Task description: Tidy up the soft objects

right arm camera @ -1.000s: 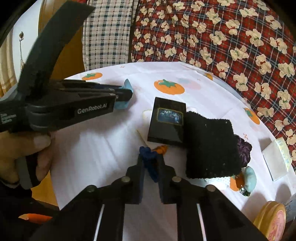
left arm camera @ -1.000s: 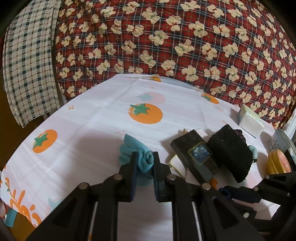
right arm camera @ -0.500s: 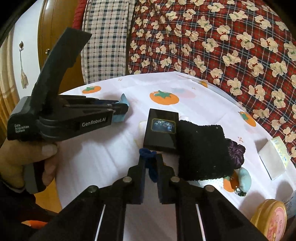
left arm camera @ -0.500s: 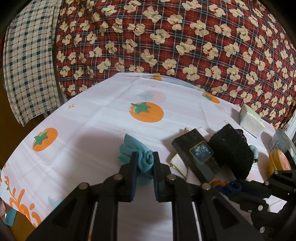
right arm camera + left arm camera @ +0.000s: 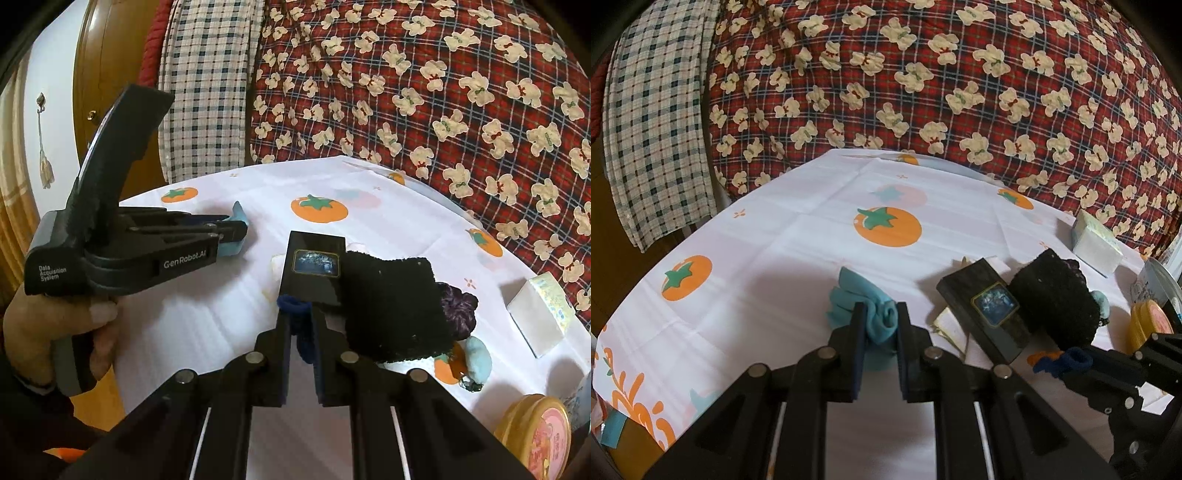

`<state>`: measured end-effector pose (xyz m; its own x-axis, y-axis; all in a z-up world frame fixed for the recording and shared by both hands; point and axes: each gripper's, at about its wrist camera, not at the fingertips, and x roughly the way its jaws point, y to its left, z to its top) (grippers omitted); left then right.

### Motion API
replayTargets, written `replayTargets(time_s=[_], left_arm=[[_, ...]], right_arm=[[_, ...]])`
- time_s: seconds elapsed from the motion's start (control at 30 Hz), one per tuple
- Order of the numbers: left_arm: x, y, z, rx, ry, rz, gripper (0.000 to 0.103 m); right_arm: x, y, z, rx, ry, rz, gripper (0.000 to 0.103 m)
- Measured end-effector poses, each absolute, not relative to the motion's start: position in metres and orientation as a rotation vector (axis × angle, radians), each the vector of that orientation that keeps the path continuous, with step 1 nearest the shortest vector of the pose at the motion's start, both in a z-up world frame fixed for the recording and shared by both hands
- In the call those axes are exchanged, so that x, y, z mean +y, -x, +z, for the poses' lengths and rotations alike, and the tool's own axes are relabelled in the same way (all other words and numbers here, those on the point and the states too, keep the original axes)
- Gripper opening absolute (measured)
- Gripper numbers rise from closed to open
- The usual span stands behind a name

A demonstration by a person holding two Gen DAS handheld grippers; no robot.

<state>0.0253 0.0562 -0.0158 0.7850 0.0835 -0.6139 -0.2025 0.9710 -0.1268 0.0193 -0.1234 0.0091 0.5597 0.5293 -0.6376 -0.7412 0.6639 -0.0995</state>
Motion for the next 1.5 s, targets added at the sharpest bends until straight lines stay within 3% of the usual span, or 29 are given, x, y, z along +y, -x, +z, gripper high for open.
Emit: replayTargets(time_s=[1.5], left_arm=[[-0.032,-0.061,0.013,0.672,0.096,0.054,0.013]], right_arm=[[-0.186,-0.033,0.024,0.525,0.273,0.598,0.011]])
